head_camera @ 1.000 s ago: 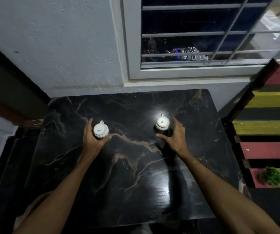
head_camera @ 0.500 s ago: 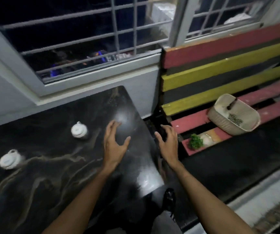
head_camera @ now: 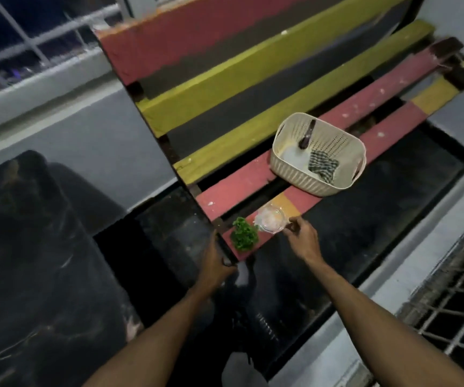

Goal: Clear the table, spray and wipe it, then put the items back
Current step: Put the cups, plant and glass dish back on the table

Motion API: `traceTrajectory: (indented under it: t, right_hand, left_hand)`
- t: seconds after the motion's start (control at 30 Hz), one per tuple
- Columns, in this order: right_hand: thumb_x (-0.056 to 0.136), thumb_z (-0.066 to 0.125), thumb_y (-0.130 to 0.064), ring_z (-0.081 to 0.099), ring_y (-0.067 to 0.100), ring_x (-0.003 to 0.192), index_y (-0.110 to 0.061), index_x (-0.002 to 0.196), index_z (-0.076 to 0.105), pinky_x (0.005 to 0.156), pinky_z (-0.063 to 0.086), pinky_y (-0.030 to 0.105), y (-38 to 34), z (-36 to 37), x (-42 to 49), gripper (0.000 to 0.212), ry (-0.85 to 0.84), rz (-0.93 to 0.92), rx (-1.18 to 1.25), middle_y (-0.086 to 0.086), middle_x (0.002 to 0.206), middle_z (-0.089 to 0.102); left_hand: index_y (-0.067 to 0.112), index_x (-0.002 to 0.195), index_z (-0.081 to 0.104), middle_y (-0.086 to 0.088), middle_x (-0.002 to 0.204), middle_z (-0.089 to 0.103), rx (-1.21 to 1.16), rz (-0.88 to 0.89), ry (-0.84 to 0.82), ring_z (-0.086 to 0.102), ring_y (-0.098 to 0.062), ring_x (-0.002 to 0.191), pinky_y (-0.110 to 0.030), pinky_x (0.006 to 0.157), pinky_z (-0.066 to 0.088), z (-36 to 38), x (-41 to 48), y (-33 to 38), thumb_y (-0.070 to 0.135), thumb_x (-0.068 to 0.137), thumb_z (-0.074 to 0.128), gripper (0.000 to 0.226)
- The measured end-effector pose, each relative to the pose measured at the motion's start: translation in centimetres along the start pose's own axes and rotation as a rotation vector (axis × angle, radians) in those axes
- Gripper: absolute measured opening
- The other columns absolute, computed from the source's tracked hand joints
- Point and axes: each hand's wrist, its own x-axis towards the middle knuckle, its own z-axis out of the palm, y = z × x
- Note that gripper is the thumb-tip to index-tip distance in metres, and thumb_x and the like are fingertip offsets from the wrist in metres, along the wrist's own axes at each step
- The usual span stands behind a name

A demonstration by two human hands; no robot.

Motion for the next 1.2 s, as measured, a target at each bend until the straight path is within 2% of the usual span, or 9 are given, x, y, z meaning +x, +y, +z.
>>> traceTrajectory:
  t: [0.03,0.1,0.2,0.43,0.6,0.73,1.0,1.1,1.2]
  right_hand:
    - [0.085,0.073,-0.014,0.061,0.034,0.11,-0.007,0.122,0.063,0.092,0.046,0.036,1.1,0.6,1.6,0.039,-0.031,0.011,-0.028,0.017,0.115,0.065]
    - [0.085,0.073,-0.013,0.056,0.036,0.117,-0.004,0.128,0.057,0.094,0.041,0.034,2.7,1.9,4.5,0.047,-0.057,0.026,-0.055,0.021,0.122,0.06]
    - [0.086,0.071,-0.016,0.049,0.038,0.124,-0.003,0.136,0.048,0.099,0.039,0.038,4.4,4.4,7.3,0.057,-0.055,0.019,-0.079,0.023,0.131,0.051]
    - [0.088,0.064,-0.017,0.051,0.038,0.118,-0.008,0.136,0.049,0.095,0.041,0.039,4.7,6.7,9.7,0.051,-0.042,0.001,-0.123,0.021,0.13,0.049]
    - [0.085,0.055,-0.005,0.059,0.038,0.104,-0.009,0.112,0.064,0.084,0.044,0.037,4.9,6.8,11.2,0.029,0.024,0.002,-0.162,0.02,0.111,0.064]
    - [0.078,0.053,0.001,0.063,0.037,0.093,-0.011,0.098,0.067,0.072,0.04,0.031,4.8,7.1,11.7,0.028,0.075,-0.015,-0.191,0.018,0.098,0.07]
    - [0.082,0.055,0.004,0.062,0.036,0.088,-0.005,0.106,0.068,0.068,0.036,0.029,5.2,8.1,11.1,0.029,0.169,-0.052,-0.242,0.02,0.098,0.066]
    - [0.083,0.055,0.003,0.062,0.035,0.086,-0.005,0.105,0.069,0.068,0.037,0.03,5.2,8.2,10.9,0.027,0.167,-0.052,-0.232,0.019,0.096,0.066]
    - [0.081,0.055,0.002,0.062,0.032,0.083,-0.007,0.102,0.07,0.066,0.041,0.03,5.4,8.3,10.8,0.028,0.157,-0.067,-0.217,0.016,0.095,0.067]
  left_hand:
    - [0.011,0.153,0.025,0.016,0.139,0.041,-0.013,-0.018,-0.001,0.043,-0.018,0.136,0.001,0.097,0.037,1.1,1.1,-1.4,-0.01,0.056,0.089,0.118]
    - [0.029,0.153,0.023,0.006,0.154,0.039,-0.031,-0.006,0.014,0.038,-0.019,0.145,-0.026,0.118,0.038,2.8,3.3,-3.8,0.005,0.056,0.093,0.122]
    - [0.036,0.157,0.03,-0.002,0.16,0.041,-0.116,0.005,0.036,0.043,-0.024,0.148,-0.054,0.12,0.038,5.5,6.2,-8.2,0.021,0.06,0.097,0.119]
    - [0.028,0.144,0.053,0.008,0.135,0.066,-0.103,0.008,0.101,0.063,-0.012,0.126,-0.042,0.107,0.053,7.5,8.6,-6.2,0.026,0.069,0.096,0.086]
    - [0.03,0.141,0.056,0.009,0.132,0.068,-0.031,-0.004,0.148,0.065,-0.009,0.122,-0.041,0.105,0.055,8.0,9.9,-6.9,0.039,0.073,0.08,0.073]
    - [0.026,0.131,0.066,0.009,0.124,0.073,0.036,0.032,0.231,0.068,-0.006,0.113,-0.039,0.098,0.057,8.6,10.3,-6.7,0.02,0.077,0.082,0.057]
    - [0.023,0.136,0.065,0.006,0.126,0.072,0.164,0.084,0.283,0.067,-0.007,0.113,-0.029,0.098,0.056,9.8,10.3,-6.5,0.018,0.078,0.083,0.061]
    - [0.025,0.128,0.069,0.009,0.115,0.076,0.188,0.107,0.255,0.068,-0.004,0.101,-0.019,0.085,0.054,9.8,10.9,-5.6,0.03,0.073,0.088,0.058]
    - [0.024,0.119,0.074,0.002,0.102,0.079,0.29,0.113,0.252,0.072,-0.016,0.093,-0.027,0.077,0.056,9.9,12.0,-4.9,0.03,0.076,0.086,0.045]
